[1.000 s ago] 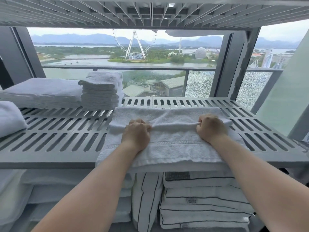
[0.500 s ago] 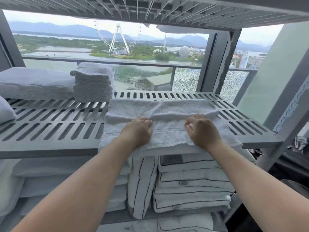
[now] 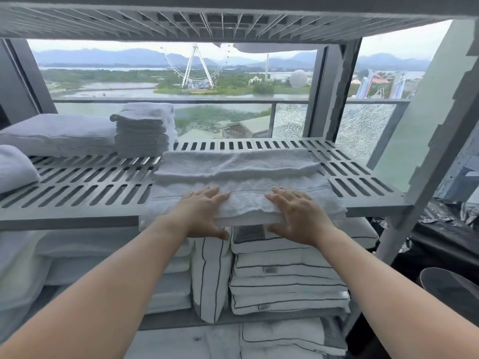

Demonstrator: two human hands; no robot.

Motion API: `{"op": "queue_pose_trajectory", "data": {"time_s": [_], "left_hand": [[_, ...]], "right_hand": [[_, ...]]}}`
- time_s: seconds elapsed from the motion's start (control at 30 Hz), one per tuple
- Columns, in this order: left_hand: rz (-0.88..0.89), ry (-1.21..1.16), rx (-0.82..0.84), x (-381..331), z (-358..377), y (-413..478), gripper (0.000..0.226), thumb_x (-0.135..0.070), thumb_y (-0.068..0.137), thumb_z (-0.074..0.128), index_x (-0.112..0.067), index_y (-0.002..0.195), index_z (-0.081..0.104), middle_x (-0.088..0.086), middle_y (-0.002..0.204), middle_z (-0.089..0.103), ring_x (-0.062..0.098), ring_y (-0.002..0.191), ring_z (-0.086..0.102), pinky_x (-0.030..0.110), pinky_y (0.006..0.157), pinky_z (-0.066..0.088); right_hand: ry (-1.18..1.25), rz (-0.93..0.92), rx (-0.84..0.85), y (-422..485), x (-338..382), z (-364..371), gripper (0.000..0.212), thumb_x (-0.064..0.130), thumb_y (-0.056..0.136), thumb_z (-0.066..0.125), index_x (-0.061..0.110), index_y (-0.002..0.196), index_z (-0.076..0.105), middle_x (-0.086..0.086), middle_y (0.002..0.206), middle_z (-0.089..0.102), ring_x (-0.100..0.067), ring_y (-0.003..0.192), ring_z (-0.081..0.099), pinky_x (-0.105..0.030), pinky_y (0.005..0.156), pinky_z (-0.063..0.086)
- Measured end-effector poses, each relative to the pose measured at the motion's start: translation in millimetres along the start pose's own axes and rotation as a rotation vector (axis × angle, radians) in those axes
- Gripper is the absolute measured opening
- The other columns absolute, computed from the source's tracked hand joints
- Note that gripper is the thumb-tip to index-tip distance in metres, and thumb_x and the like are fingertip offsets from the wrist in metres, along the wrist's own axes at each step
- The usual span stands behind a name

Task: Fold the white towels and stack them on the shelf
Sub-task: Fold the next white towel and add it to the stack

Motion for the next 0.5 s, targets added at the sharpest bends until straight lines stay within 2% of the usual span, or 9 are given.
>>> {"op": "queue_pose_trajectory", "data": {"time_s": [0.1,0.17,0.23,0.27,0.33,0.37,0.43,0.5], "left_hand": [[-0.022,0.053,-0.058,-10,-1,-6,0.086,-0.059,0.089,0.061,-0.033,0.159,0.018,-0.002,0.167,0.016,0.023,0.152,0.022,0.045,0.122,0.025],[-0.024,-0.028,-0.095,-11,-5,-13,0.072,-0.053,0.093,0.06,-0.032,0.155,0.032,-0.004,0.163,0.03,0.022,0.146,0.035,0.042,0.116,0.034],[-0.055,-0.047,-0.094,-12,-7,-22,0.077,-0.059,0.087,0.066,-0.036,0.153,0.034,-0.01,0.16,0.033,0.018,0.142,0.04,0.041,0.111,0.04],[-0.077,0.003,-0.099,-14,-6,-26,0.081,-0.063,0.084,0.065,-0.037,0.153,0.033,-0.011,0.16,0.033,0.017,0.142,0.04,0.041,0.108,0.043],[-0.139,0.142,-0.15,-24,1,-33,0.081,-0.066,0.085,0.061,-0.036,0.154,0.03,-0.01,0.159,0.035,0.018,0.142,0.041,0.04,0.103,0.046],[-0.176,0.188,-0.203,-30,5,-35,0.076,-0.06,0.088,0.06,-0.035,0.153,0.031,-0.009,0.157,0.038,0.018,0.14,0.043,0.039,0.101,0.047],[-0.229,0.174,-0.343,-38,11,-35,0.057,-0.038,0.093,0.058,-0.03,0.148,0.043,-0.006,0.149,0.05,0.02,0.132,0.052,0.037,0.095,0.05],[-0.254,0.076,-0.466,-39,11,-37,0.045,-0.017,0.091,0.053,-0.027,0.134,0.059,-0.005,0.131,0.064,0.022,0.111,0.064,0.033,0.078,0.052]], "right_hand": [[0.119,0.0,-0.099,-7,-3,-2,0.058,0.042,0.089,0.065,0.024,0.142,0.051,0.0,0.146,0.054,-0.021,0.135,0.05,-0.042,0.114,0.039],[0.237,0.057,-0.204,-15,-6,-5,0.041,0.025,0.087,0.065,0.02,0.128,0.063,0.001,0.127,0.067,-0.022,0.119,0.062,-0.042,0.096,0.053],[0.258,0.12,-0.301,-22,-9,-10,0.027,0.019,0.086,0.063,0.017,0.112,0.069,0.002,0.108,0.073,-0.022,0.1,0.067,-0.038,0.078,0.057],[0.245,0.142,-0.335,-24,-10,-12,0.024,0.018,0.085,0.063,0.017,0.108,0.07,0.002,0.103,0.073,-0.022,0.094,0.068,-0.036,0.075,0.057],[0.227,0.17,-0.383,-26,-11,-18,0.019,0.015,0.085,0.064,0.016,0.102,0.071,0.001,0.096,0.072,-0.022,0.087,0.067,-0.033,0.072,0.056],[0.225,0.178,-0.399,-26,-12,-20,0.018,0.014,0.085,0.064,0.016,0.101,0.072,0.0,0.093,0.071,-0.022,0.085,0.066,-0.033,0.071,0.056],[0.219,0.209,-0.418,-28,-12,-24,0.017,0.012,0.085,0.065,0.015,0.099,0.072,-0.001,0.091,0.07,-0.024,0.084,0.065,-0.035,0.072,0.055],[0.189,0.272,-0.434,-28,-14,-27,0.02,0.011,0.086,0.063,0.015,0.104,0.072,-0.003,0.094,0.073,-0.025,0.087,0.066,-0.039,0.079,0.053]]}}
Point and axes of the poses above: each hand's wrist, its own y-axis towards the middle knuckle, its own z-axis out of the palm, x = y × z, the point moved 2 cm from there along y, towards the middle knuckle
